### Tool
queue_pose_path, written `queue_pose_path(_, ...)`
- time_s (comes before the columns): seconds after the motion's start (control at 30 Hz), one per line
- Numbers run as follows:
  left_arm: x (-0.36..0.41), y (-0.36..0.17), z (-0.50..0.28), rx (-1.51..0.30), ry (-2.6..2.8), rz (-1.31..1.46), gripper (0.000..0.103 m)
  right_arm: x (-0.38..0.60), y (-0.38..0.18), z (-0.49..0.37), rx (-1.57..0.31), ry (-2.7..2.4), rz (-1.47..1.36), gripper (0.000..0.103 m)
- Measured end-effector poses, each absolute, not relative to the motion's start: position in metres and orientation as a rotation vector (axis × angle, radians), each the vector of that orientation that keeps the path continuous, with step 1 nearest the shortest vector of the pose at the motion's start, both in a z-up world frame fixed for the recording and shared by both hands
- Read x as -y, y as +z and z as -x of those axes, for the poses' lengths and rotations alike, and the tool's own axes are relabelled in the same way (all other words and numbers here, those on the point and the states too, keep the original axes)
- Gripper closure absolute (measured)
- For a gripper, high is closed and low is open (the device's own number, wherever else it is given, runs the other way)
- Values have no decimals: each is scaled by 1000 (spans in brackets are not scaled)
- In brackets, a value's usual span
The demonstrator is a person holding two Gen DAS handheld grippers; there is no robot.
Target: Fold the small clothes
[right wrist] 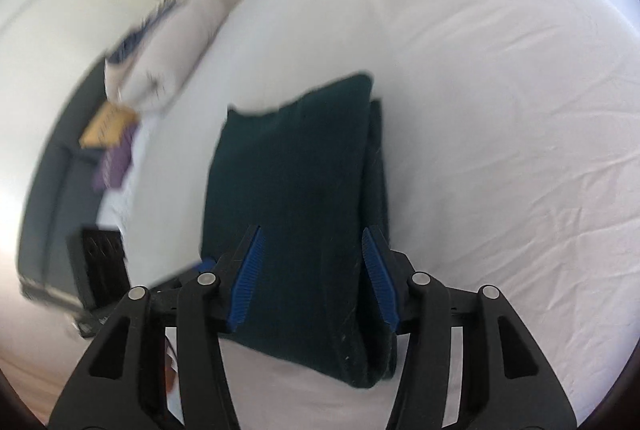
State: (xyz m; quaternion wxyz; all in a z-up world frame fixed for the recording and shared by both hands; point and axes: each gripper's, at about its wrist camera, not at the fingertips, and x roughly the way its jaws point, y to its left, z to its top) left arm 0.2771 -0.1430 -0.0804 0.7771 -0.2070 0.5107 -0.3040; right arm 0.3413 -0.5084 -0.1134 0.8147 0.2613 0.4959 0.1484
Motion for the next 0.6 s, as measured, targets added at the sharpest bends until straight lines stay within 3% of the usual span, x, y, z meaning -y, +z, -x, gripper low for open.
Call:
queue_pose_path(0.07, 144, -82, -279, -1112, -658, 445, 30, 504, -122, -343, -1107, 300, -546, 60)
queue_pose_path(0.1, 144, -83, -280, -1115, -658, 446, 30, 501, -130, -345, -1142, 284, -542, 71)
queue_pose_path(0.2, 143, -86, -282, -1124, -664, 443, 30, 495, -156, -343, -1204, 260, -538, 92)
queue_pose_path(0.43, 149, -93, -281, -1154, -668, 374, 30, 511, -160, -305, -1180, 306, -645, 97)
queue_pose_path(0.6, 152, -97, -276, -1159, -673, 336, 31, 520, -199, -305, -1164, 302, -747, 97)
